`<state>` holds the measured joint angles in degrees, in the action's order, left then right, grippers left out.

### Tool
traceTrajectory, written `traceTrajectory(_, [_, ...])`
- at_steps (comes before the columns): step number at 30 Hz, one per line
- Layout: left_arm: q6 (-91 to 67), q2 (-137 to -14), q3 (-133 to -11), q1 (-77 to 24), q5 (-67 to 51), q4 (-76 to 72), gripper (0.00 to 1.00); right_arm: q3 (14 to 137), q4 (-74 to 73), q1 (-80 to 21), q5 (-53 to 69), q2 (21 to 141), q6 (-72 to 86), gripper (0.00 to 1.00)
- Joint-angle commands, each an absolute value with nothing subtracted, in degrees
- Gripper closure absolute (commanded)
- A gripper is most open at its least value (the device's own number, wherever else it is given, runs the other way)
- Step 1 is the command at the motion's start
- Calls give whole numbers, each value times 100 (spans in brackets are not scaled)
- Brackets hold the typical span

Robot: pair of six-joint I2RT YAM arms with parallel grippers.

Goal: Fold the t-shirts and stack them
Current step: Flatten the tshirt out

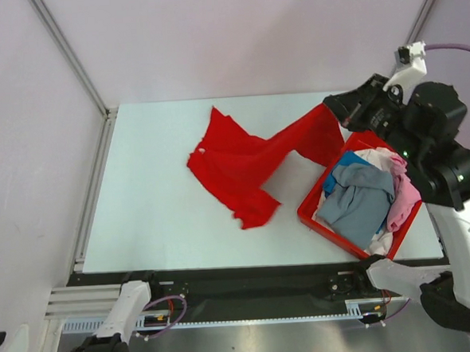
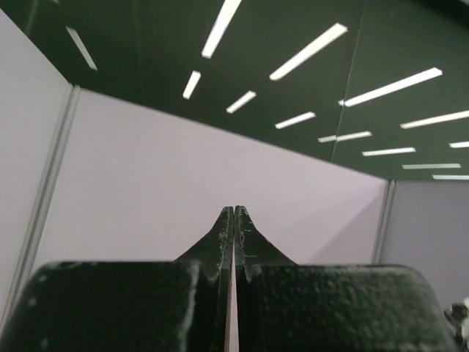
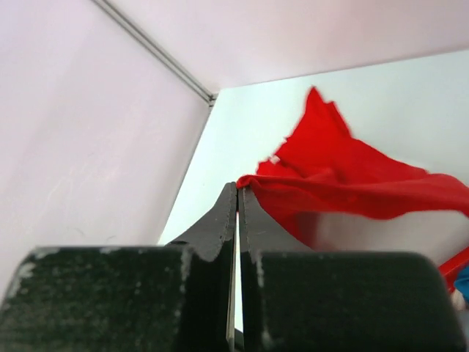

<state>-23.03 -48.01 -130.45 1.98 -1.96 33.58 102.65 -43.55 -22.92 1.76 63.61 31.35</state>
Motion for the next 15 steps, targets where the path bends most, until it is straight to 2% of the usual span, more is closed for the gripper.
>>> traceTrajectory(1, [-2600, -4905, -12064, 202, -796, 4482, 100, 9837, -4245, -2338, 325, 6127, 3137, 100])
traceTrajectory(2, [-2784, -4548, -11415, 202, -1043, 4456, 100, 9156, -4036, -2329, 299, 6022, 3199, 100])
traceTrajectory(3, [-2925, -4353, -10033, 202, -1385, 4343, 100, 8845, -3895, -2329, 203, 5934, 3286, 100])
traceTrajectory(6, [-3191, -3605, -7508, 185, -2082, 3797, 86, 8227, -3674, -2338, 80, 5915, 3515, 100])
traceTrajectory(10, [-3638, -3104, -5365, 44, -2505, 3411, 72, 8235, -3814, -2347, 9, 6266, 3542, 100])
traceTrajectory(11, [-3865, -2946, -5013, -487, -2348, 3088, 61, 8227, -3814, -2338, 9, 6371, 3525, 100])
traceTrajectory(13, [-4051, -3005, -4344, -1174, -1743, 3050, 58, 8227, -3814, -2338, 9, 6451, 3516, 100])
traceTrajectory(14, [-4226, -3136, -4246, -2022, -1044, 3041, 57, 8235, -3832, -2338, 9, 6538, 3490, 100])
traceTrajectory(15, [-4332, -3503, -4132, -2448, -794, 2989, 57, 8253, -3867, -2320, 9, 6565, 3481, 100])
